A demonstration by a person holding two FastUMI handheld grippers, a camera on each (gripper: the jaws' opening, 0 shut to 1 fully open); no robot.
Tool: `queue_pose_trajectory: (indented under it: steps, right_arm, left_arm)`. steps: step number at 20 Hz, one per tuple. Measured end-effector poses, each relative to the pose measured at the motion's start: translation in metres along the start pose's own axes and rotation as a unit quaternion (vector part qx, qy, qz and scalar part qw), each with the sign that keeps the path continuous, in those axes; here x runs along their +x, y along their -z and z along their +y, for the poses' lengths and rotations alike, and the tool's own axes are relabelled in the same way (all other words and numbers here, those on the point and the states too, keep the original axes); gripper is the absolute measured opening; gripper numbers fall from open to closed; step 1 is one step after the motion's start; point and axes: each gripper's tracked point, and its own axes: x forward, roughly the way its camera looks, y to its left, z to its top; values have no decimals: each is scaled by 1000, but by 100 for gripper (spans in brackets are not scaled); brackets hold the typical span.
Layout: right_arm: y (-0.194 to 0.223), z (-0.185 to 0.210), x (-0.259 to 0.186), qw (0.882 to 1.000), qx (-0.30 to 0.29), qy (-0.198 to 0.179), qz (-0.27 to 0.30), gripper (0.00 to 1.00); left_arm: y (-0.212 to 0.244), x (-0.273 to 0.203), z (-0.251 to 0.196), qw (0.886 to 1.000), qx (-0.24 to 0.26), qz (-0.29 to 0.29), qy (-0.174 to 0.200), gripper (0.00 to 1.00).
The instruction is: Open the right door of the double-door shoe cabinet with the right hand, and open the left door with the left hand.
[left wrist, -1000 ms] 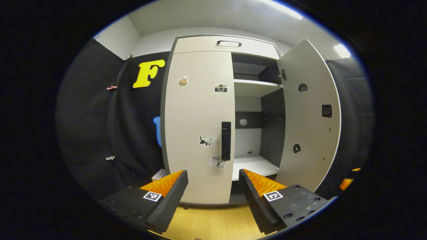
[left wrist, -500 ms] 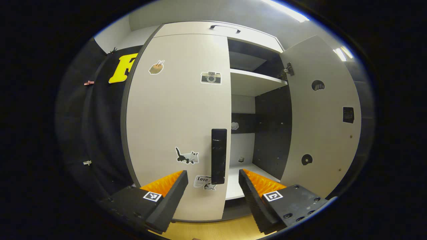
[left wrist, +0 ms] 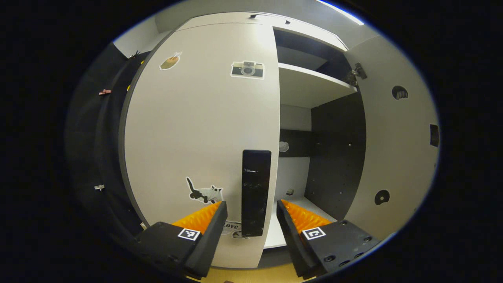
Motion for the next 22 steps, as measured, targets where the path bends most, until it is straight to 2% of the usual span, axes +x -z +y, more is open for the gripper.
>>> queue_pose_trajectory:
  steps: [6, 7, 11, 14, 16, 19, 22]
  right_arm:
    - [6, -1, 18, 998, -17, -66, 6, 98]
    - [12, -5, 20, 997, -16, -73, 11, 98]
    - [33, -17, 26, 994, 24, -97, 45, 99]
    - [39, -29, 27, 994, -4, -99, 46, 99]
    - [43, -34, 24, 993, -7, -111, 48, 99]
    - [52, -32, 18, 992, -10, -115, 57, 99]
    - [47, -35, 30, 993, -8, -100, 59, 98]
  left_arm:
    - [2, 16, 7, 998, 31, 14, -45, 58]
    - [3, 16, 5, 998, 28, 15, -48, 51]
    - [3, 16, 3, 998, 1, 0, -56, 35]
    - [6, 15, 3, 998, 7, 3, -62, 31]
    - [5, 14, 3, 998, -8, 4, -64, 25]
    - [8, 16, 4, 998, -4, 17, -68, 10]
    - [7, 14, 4, 998, -18, 7, -66, 8]
